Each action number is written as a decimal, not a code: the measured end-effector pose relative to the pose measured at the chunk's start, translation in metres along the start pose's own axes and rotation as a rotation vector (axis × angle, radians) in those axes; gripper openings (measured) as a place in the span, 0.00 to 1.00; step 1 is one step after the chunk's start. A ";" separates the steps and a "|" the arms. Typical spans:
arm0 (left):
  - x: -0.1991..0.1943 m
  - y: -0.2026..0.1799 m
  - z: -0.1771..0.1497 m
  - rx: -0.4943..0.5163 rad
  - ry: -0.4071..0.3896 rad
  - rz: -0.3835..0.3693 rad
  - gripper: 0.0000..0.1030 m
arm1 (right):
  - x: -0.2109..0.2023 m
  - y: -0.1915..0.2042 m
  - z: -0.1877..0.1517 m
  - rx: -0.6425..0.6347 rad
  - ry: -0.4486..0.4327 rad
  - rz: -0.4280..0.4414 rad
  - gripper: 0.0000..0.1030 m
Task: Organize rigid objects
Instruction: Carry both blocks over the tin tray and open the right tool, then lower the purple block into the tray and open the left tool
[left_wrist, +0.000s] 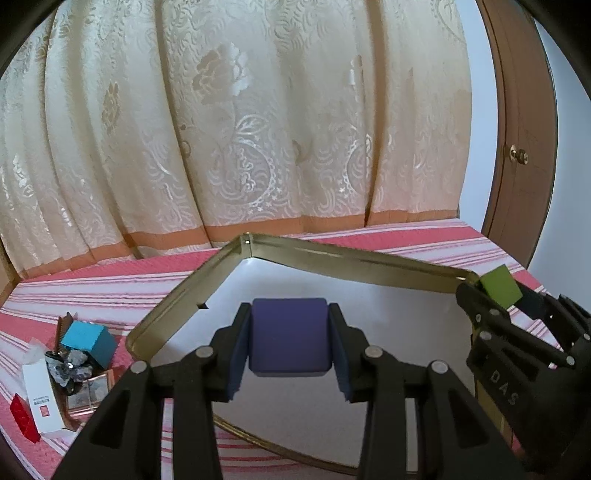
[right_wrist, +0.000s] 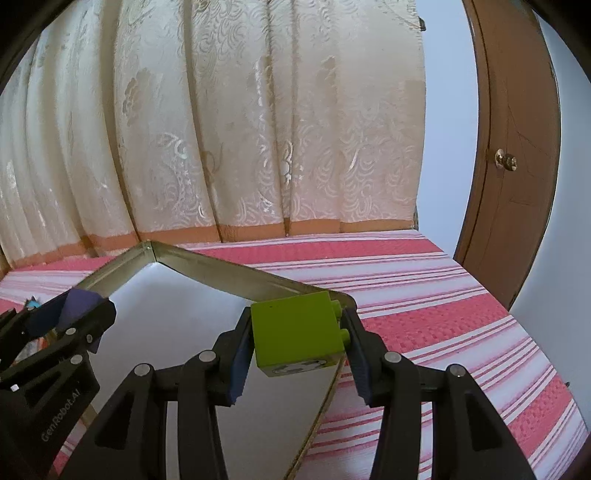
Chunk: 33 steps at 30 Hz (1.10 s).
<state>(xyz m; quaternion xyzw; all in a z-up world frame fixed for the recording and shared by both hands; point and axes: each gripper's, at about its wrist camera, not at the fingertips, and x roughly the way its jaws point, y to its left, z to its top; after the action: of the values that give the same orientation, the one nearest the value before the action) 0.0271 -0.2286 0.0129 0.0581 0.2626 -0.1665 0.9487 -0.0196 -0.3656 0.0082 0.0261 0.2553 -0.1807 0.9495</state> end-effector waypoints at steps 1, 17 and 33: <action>0.001 0.000 0.000 0.001 0.000 0.000 0.38 | 0.001 0.000 0.000 -0.001 0.005 0.000 0.48; 0.013 -0.004 -0.007 0.034 0.033 0.019 0.38 | 0.008 0.006 -0.004 -0.010 0.058 0.010 0.48; -0.004 0.011 -0.010 -0.033 -0.048 0.064 0.99 | -0.016 -0.010 0.002 0.104 -0.076 -0.003 0.86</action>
<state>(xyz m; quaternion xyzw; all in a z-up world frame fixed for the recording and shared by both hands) 0.0231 -0.2154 0.0067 0.0470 0.2402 -0.1329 0.9604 -0.0352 -0.3700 0.0180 0.0683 0.2094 -0.1959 0.9556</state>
